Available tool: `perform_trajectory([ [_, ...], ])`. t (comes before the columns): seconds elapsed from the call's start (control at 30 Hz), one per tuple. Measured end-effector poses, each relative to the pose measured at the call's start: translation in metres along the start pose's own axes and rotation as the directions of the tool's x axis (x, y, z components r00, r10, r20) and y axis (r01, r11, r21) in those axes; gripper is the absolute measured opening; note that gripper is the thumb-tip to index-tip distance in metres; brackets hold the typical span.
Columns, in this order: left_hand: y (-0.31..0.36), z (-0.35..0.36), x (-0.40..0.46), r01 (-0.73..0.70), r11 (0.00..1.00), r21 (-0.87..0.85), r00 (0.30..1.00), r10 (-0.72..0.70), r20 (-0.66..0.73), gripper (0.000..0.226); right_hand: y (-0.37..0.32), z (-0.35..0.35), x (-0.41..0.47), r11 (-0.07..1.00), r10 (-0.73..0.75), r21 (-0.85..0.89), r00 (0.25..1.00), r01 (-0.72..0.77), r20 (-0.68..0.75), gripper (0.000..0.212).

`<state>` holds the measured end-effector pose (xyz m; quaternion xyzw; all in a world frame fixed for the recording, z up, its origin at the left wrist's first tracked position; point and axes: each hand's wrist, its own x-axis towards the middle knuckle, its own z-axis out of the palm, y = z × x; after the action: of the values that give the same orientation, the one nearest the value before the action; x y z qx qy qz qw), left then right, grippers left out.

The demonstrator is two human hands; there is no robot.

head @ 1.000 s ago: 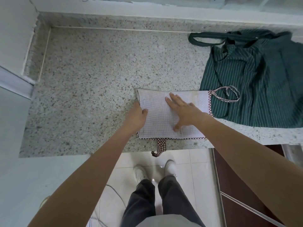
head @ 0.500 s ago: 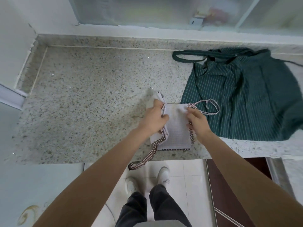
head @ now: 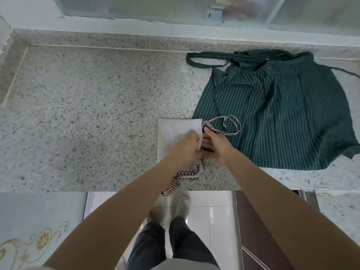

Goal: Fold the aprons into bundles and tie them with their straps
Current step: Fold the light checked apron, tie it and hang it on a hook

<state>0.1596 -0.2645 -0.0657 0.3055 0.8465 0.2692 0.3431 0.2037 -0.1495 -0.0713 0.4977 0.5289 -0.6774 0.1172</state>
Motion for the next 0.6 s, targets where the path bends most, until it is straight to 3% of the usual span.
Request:
perform_trajectory([
  [0.07, -0.004, -0.001, -0.003, -0.037, 0.998, -0.05, 0.998, 0.039, 0.056, 0.03, -0.003, 0.004, 0.005, 0.996, -0.036, -0.079, 0.999, 0.033, -0.037, 0.018],
  [0.13, -0.016, -0.006, -0.008, -0.065, 0.996, -0.065, 0.998, 0.065, -0.011, 0.025, -0.004, 0.009, 0.011, 0.966, -0.105, -0.244, 0.992, 0.084, -0.075, 0.008],
  [0.23, -0.042, -0.022, -0.017, -0.109, 0.98, 0.165, 0.971, 0.141, -0.194, 0.028, -0.002, 0.013, 0.016, 0.862, -0.235, -0.48, 0.968, 0.164, -0.092, 0.014],
  [0.27, -0.051, -0.028, -0.019, -0.1, 0.956, 0.277, 0.97, 0.156, -0.187, 0.036, -0.002, 0.014, 0.014, 0.815, -0.282, -0.545, 0.956, 0.196, -0.078, 0.017],
  [0.37, -0.071, -0.037, -0.025, -0.098, 0.864, 0.493, 0.994, 0.109, 0.008, 0.086, 0.003, 0.019, 0.005, 0.674, -0.438, -0.674, 0.898, 0.302, -0.037, 0.038],
  [0.4, -0.074, -0.036, -0.024, -0.109, 0.843, 0.527, 0.994, 0.094, 0.056, 0.098, 0.006, 0.02, -0.001, 0.6, -0.515, -0.728, 0.857, 0.331, -0.035, 0.047],
  [0.5, -0.079, -0.029, -0.021, -0.104, 0.811, 0.576, 0.992, 0.043, 0.118, 0.109, 0.017, 0.025, -0.018, 0.189, -0.731, -0.914, 0.673, 0.36, 0.114, 0.06],
  [0.53, -0.079, -0.028, -0.019, -0.096, 0.799, 0.593, 0.992, 0.029, 0.122, 0.11, 0.02, 0.025, -0.023, 0.087, -0.732, -0.915, 0.648, 0.395, 0.21, 0.061],
  [0.6, -0.08, -0.026, -0.017, -0.082, 0.784, 0.615, 0.993, 0.014, 0.114, 0.112, 0.023, 0.025, -0.029, -0.004, -0.623, -0.902, 0.705, 0.432, 0.34, 0.07],
])
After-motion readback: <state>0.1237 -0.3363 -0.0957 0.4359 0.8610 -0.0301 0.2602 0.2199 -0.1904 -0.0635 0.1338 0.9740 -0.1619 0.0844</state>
